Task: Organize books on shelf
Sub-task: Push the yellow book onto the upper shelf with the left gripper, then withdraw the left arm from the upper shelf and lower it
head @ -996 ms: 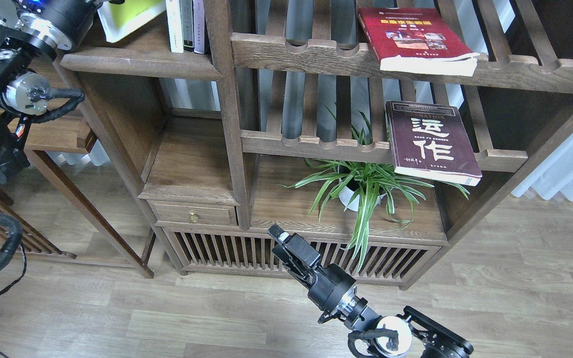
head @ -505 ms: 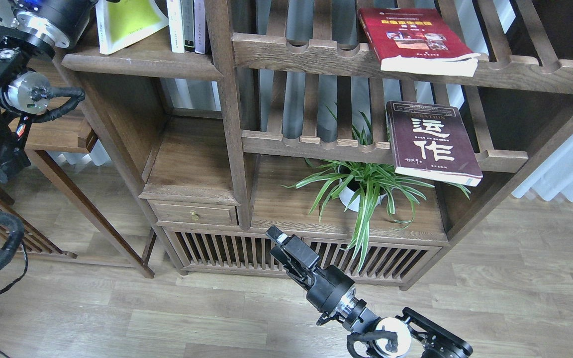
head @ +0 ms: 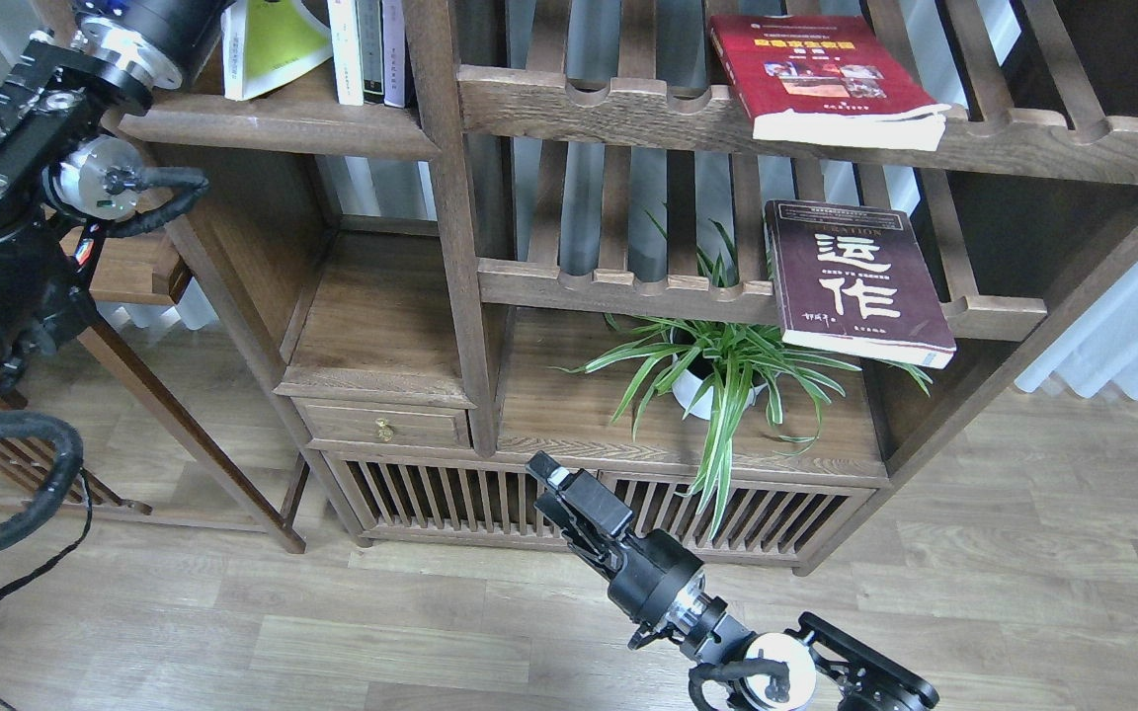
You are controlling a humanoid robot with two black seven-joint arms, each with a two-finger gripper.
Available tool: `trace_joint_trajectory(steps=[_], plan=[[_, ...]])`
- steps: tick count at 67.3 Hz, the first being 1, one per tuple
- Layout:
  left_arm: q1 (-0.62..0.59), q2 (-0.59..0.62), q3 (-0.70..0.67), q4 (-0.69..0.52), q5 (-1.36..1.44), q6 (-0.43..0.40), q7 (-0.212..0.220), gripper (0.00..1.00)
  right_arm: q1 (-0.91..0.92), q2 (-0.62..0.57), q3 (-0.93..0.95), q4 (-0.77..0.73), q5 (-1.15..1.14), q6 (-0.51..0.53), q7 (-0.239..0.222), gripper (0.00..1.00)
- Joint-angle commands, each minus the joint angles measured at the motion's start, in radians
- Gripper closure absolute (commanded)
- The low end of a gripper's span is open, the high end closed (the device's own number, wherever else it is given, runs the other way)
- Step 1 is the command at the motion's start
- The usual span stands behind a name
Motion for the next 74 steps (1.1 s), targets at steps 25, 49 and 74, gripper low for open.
trace_joint_trajectory(steps=[25,49,74], plan=[[-0.003,0.039,-0.025,-0.225,-0.006,0.076,0.022,0.38,-0.003,0.0,0.009,-0.002,0.002,0.0,0.0,0.02],[0.14,0.216,-0.05,-0.467,-0.043,0.113,0.083,0.38,-0.004,0.0,0.009,-0.002,0.0,0.0,0.0,0.02],[0.189,0.344,-0.056,-0.624,-0.144,0.118,0.083,0.38,-0.004,0.0,0.006,-0.005,-0.003,0.0,0.0,0.02]])
